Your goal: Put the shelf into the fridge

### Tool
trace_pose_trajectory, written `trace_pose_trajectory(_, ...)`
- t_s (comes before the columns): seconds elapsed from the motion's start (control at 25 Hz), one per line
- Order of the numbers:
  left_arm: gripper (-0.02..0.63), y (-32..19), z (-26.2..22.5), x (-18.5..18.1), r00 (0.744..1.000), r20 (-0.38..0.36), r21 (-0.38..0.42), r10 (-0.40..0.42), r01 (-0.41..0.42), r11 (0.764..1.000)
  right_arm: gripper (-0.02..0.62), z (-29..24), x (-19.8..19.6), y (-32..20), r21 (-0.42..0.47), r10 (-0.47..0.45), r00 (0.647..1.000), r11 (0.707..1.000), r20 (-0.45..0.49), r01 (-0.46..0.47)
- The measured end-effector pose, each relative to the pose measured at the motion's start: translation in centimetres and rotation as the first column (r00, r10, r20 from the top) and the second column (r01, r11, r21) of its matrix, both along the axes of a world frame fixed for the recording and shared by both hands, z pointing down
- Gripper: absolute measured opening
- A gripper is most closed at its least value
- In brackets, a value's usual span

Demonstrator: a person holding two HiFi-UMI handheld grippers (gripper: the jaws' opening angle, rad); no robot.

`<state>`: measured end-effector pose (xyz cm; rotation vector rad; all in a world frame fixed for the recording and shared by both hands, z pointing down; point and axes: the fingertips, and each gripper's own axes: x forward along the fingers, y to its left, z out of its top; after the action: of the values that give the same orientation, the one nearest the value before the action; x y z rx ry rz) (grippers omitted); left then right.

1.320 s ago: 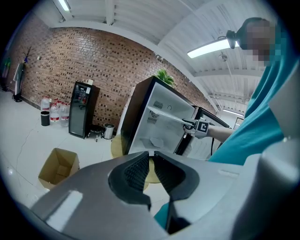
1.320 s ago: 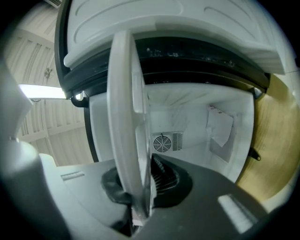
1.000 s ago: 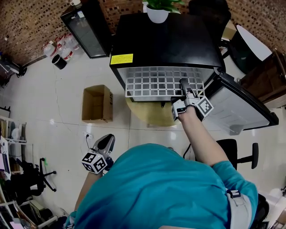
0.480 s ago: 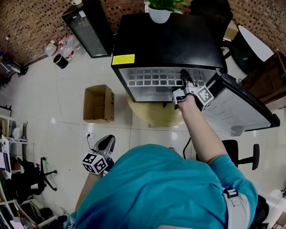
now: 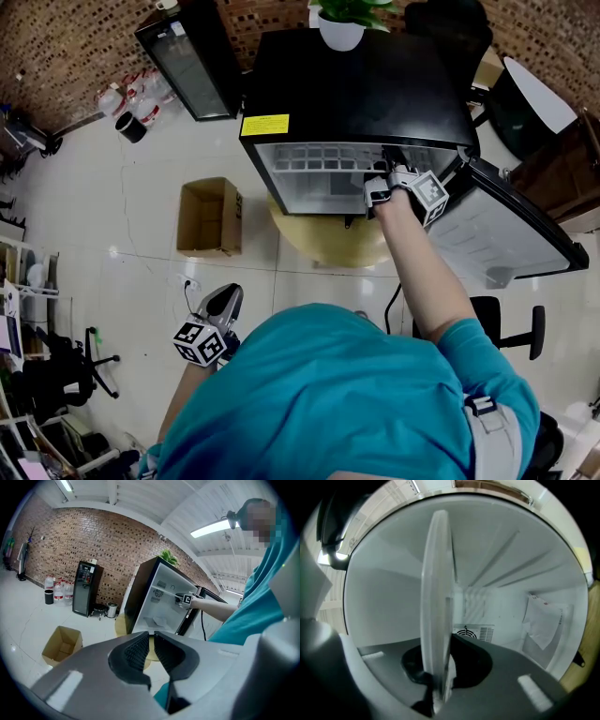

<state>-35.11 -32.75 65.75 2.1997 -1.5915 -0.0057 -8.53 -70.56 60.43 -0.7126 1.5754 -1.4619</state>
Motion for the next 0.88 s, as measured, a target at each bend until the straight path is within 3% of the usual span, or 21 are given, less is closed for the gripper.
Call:
trace_pose_trajectory(0.52,0.035,0.6,0.0,-0.7,1.000,-0.002,0.005,-0.021,0.021,1.000,0.025,-0.7,-1.0,-2.6,0.000,0.031,0.999,1.000,-0.018,-0.031)
trace_pose_trajectory(0.88,0.035,1.0,-0.3,-1.5,0.999,-0.006,0.020,-0.033,0.034,0.999,0.031,-0.9,-1.2,-2.6,0.055,0.036,0.997,0.998,-0.066,-0.033)
